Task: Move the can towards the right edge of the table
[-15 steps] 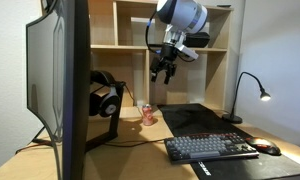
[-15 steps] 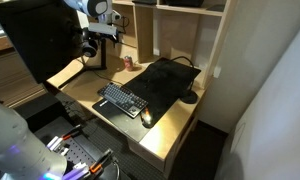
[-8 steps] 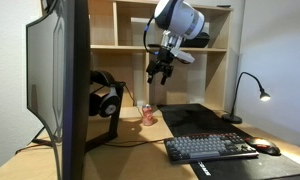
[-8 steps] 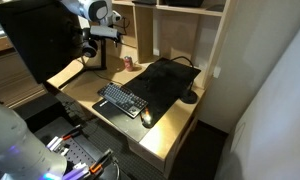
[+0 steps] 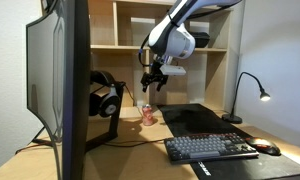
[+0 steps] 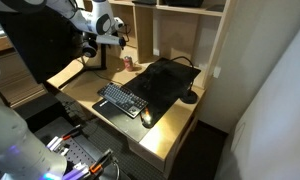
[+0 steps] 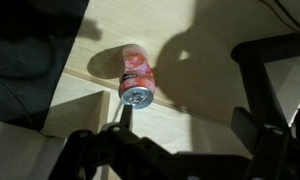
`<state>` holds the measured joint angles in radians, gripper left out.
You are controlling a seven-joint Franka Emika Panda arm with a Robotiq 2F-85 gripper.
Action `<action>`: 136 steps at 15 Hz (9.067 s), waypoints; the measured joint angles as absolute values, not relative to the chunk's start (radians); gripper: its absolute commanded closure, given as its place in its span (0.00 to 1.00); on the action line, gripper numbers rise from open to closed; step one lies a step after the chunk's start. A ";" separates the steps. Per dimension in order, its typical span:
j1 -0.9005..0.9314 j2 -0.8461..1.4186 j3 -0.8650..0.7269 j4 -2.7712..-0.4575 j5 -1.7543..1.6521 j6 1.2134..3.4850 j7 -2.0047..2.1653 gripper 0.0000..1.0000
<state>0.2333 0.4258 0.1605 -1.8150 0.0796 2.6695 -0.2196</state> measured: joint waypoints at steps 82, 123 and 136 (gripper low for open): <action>0.152 0.262 0.146 -1.812 0.043 2.476 -0.036 0.57; -0.381 -0.505 0.320 -2.464 -0.471 2.581 1.690 0.57; -0.339 -0.502 0.357 -2.404 -0.619 2.228 2.399 0.57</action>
